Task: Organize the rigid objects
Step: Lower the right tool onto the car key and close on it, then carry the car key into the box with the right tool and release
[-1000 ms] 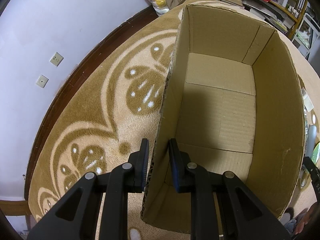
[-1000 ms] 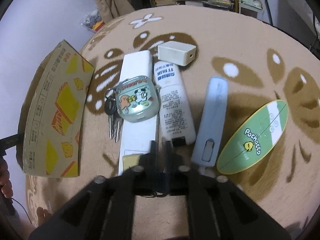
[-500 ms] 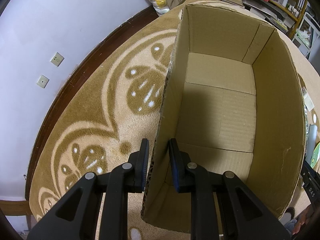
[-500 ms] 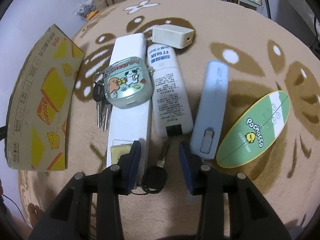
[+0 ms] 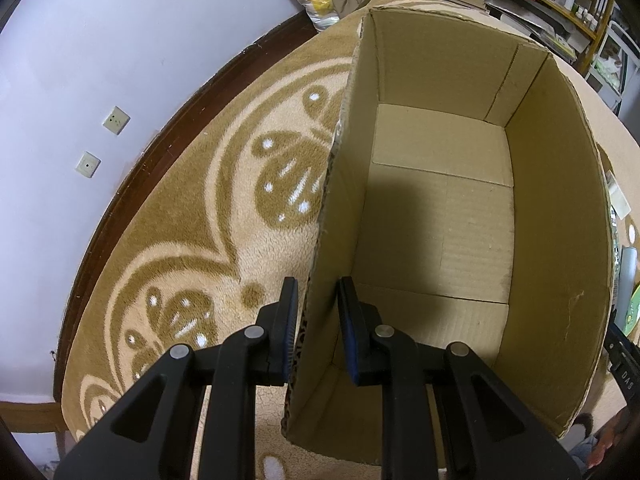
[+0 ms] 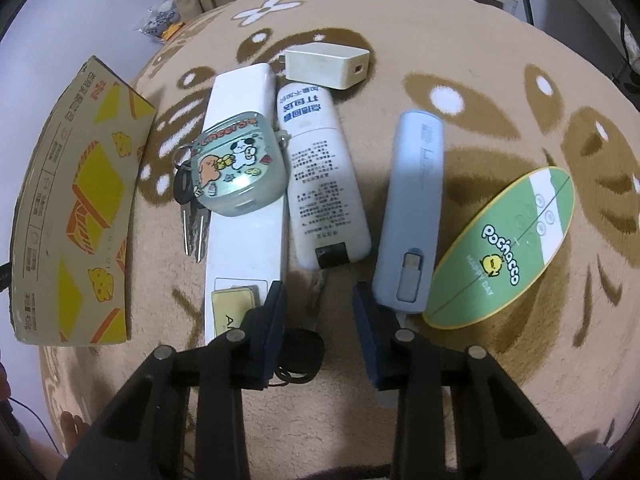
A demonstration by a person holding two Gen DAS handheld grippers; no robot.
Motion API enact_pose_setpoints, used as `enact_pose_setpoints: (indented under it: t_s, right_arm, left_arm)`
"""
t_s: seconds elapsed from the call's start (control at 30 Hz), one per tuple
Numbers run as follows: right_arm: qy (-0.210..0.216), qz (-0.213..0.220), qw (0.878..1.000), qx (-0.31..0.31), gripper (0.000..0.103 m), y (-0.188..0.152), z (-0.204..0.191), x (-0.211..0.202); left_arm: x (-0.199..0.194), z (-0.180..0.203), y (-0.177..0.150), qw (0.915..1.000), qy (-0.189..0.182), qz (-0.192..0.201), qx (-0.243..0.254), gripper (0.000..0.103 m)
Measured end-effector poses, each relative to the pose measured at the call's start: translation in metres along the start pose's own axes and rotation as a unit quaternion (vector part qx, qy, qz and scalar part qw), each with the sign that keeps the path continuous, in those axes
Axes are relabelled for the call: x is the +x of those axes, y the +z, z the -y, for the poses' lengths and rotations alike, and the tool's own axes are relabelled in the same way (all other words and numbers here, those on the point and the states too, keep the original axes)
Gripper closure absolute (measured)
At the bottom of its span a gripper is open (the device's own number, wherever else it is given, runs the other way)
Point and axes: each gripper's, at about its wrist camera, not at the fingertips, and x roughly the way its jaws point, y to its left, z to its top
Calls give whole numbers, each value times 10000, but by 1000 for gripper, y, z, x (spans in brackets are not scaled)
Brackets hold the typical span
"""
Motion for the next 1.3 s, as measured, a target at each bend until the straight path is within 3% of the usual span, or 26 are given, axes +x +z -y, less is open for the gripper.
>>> enact_pose_setpoints:
  t_s: [0.07, 0.33, 0.4, 0.47, 0.83, 1.3]
  right_arm:
    - [-193, -128, 9997, -73, 73, 1, -1, 6]
    - [-326, -329, 9988, -175, 75, -2, -4, 13]
    - [-513, -325, 9973, -414, 93, -4, -13, 15]
    - [-621, -257, 9960, -589, 94, -9, -18, 15]
    - [-567, 764, 9942, -503, 94, -2, -23, -20]
    - [-137, 1772, 9806, -830, 94, 8, -47, -99]
  left_arm:
    - [0, 0, 0, 10000, -4, -1, -6, 83]
    - [0, 0, -1, 10000, 8, 4, 3, 83]
    - [1, 0, -1, 10000, 9, 0, 3, 83]
    - [1, 0, -1, 10000, 10, -2, 2, 83]
    - [0, -6, -1, 9998, -70, -13, -196, 85]
    - [-1, -3, -1, 9999, -17, -24, -167, 85]
